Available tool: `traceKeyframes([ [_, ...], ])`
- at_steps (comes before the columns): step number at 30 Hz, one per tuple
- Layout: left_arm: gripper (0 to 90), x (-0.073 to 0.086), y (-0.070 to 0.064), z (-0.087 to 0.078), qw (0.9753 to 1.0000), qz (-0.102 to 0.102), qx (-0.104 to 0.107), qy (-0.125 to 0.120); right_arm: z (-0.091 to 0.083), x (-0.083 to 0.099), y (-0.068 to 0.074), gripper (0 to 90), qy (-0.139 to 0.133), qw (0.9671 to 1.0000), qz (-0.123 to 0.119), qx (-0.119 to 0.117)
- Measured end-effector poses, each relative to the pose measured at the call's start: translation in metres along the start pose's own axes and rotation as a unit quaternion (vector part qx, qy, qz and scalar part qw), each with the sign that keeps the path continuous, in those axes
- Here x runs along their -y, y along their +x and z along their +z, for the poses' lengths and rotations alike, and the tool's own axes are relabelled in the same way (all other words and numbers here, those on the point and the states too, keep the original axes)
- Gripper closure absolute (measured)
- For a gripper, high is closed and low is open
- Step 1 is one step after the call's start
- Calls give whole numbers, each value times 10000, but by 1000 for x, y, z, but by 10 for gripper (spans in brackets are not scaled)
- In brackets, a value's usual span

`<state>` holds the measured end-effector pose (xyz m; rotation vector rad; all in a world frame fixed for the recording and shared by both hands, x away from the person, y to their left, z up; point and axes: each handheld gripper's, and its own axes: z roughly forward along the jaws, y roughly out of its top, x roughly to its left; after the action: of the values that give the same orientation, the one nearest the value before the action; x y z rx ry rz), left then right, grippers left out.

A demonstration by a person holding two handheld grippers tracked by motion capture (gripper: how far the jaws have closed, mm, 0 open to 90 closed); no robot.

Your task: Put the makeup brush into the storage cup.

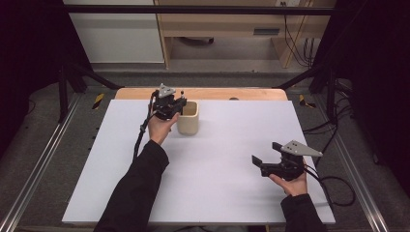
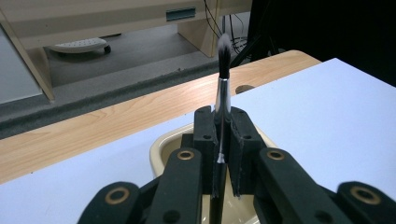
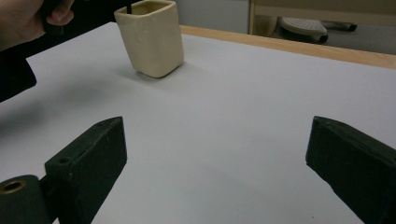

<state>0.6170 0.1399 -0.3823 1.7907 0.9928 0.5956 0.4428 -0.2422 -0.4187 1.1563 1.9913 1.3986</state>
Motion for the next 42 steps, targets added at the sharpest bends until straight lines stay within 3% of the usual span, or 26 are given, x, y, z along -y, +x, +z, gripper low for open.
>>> traceKeyframes([
  [6,824,2,-1,-2,10000,-2,8,-2,0,0,0,58,9,10000,0,13],
  [13,744,4,-2,-12,10000,6,25,-67,-1,0,0,58,-4,10000,-11,21],
  [21,604,4,-1,-41,9994,-21,180,-292,0,0,0,57,6,10000,-28,21],
  [27,520,7,-1,-66,9988,89,243,-420,0,0,1,57,-13,10000,-33,0],
  [42,342,29,2,-109,9977,186,444,-478,-1,1,1,54,-4,10000,-40,-14],
])
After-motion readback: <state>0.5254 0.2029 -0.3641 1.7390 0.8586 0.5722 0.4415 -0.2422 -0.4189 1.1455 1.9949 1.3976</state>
